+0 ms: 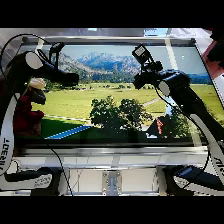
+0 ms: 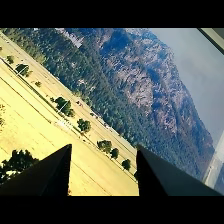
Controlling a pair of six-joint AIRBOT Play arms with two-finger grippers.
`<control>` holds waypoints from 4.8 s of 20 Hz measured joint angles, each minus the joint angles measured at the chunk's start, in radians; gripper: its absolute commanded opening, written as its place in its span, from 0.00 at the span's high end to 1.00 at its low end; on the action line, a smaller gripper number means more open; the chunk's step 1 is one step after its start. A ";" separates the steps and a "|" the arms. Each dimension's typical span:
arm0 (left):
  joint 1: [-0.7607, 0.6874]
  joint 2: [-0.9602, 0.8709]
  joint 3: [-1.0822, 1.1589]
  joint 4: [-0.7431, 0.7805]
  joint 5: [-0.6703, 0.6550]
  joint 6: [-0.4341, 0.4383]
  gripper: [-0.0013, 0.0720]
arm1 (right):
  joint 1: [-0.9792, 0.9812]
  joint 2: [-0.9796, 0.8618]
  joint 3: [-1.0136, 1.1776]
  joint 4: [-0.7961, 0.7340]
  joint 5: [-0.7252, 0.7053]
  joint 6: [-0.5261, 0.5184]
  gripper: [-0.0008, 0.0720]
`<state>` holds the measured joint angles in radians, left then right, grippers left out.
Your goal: Fold the shirts.
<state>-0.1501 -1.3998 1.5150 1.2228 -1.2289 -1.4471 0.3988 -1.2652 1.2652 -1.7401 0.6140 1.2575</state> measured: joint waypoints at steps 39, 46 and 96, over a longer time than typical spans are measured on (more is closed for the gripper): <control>0.681 -0.029 0.000 0.653 -0.009 -0.306 0.02 | 0.001 -0.001 0.000 0.195 -0.117 0.002 0.38; 0.764 -0.135 0.000 0.550 0.040 -0.216 0.02 | 0.001 -0.001 0.000 0.247 -0.087 0.002 0.38; -0.477 -0.372 0.408 0.015 0.228 0.000 0.02 | -0.384 0.079 -0.197 0.341 0.305 0.158 0.41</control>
<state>-0.6270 -1.7721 1.9228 1.2381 -1.0012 -1.4467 0.0151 -1.1862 1.0679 -1.3987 0.9192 1.4158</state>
